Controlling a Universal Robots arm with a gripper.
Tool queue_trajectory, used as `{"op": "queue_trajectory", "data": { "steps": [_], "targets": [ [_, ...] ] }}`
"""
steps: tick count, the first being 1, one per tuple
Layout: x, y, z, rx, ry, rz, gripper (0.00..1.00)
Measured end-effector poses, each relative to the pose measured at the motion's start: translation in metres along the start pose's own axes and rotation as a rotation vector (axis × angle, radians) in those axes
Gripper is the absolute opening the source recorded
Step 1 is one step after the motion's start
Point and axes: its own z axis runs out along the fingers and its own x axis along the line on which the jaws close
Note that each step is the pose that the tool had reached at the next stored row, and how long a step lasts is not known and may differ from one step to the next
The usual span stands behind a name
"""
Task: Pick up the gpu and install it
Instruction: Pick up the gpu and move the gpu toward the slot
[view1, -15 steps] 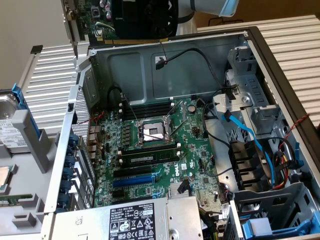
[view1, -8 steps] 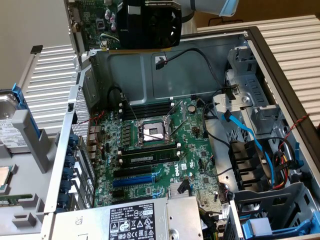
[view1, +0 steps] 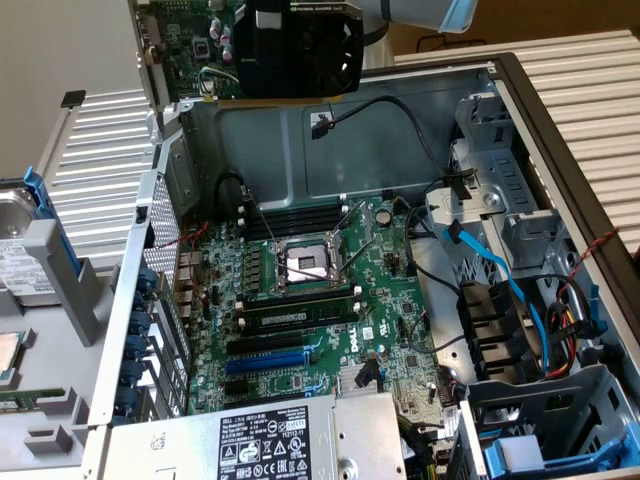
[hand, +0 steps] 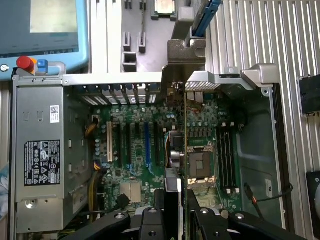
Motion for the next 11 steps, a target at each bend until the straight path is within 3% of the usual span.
{"op": "queue_trajectory", "data": {
  "steps": [6, 11],
  "targets": [
    [0.0, 0.0, 0.0003, 0.0, -0.0001, 0.0, 0.27],
    [0.0039, -0.0011, 0.0086, 0.0, -0.001, 0.0, 0.27]
  ]
}}
